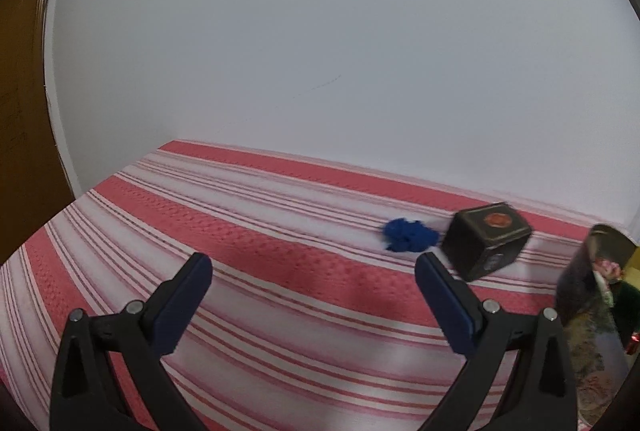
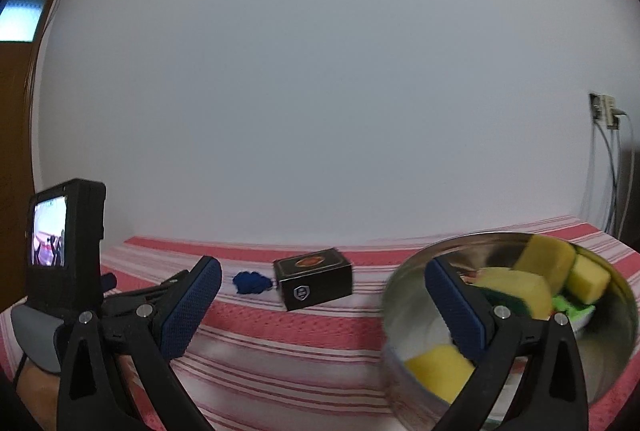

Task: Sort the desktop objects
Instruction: 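Move both tools toward the black box and blue scrubber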

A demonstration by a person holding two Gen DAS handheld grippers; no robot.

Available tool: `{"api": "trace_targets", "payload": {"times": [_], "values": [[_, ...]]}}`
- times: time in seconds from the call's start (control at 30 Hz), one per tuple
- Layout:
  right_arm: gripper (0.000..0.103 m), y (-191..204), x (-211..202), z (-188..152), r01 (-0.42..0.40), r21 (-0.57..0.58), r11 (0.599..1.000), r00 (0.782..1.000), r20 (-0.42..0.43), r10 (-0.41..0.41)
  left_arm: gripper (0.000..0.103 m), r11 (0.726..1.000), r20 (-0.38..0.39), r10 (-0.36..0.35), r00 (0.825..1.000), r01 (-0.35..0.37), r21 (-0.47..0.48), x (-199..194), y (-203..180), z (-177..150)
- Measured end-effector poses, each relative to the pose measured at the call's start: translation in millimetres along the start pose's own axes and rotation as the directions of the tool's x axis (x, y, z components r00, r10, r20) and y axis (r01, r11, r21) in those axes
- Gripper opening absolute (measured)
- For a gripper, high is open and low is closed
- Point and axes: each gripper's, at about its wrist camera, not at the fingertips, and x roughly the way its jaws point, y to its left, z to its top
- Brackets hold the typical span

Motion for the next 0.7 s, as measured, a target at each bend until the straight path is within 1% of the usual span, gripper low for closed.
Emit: {"api": "trace_targets", "payload": {"times": [0.1,0.2,0.27,0.4,0.5,0.57,0.6,0.7], "values": [[0.103,10,17,0,-0.028,-0.011,1.000,0.999,-0.030,0.028,0.102,0.999,-0.038,0.036,0.999,-0.037,-0.017,19,11,6],[0.103,25,37,2,-0.053,-0.054,0.997,0.997,-0.066,0.049,0.102,0.997,-0.081,0.056,0.995,-0.060,-0.042,37,23,11],[0.103,32,53,3,-0.056,-0.080,0.995,0.995,-0.092,0.049,0.102,0.997,-0.111,0.051,0.993,-0.058,-0.057,47,30,12],[0.103,34,95,8,-0.023,-0.109,0.994,0.988,-0.156,0.005,0.102,0.993,-0.169,0.009,0.986,-0.028,-0.112,62,42,11],[0.103,28,133,7,-0.006,-0.103,0.995,0.965,-0.261,-0.022,0.102,0.993,-0.183,-0.011,0.983,-0.011,-0.121,67,43,11],[0.103,24,156,5,0.013,-0.106,0.994,0.938,-0.345,-0.049,0.102,0.995,-0.176,-0.013,0.984,-0.004,-0.098,68,41,12],[0.103,23,164,4,0.026,-0.112,0.993,0.926,-0.371,-0.066,0.102,0.997,-0.171,-0.010,0.985,-0.004,-0.079,67,37,14],[0.103,16,188,-2,0.042,-0.119,0.992,0.881,-0.464,-0.093,0.102,0.999,-0.167,-0.001,0.986,-0.006,-0.038,69,33,17]]}}
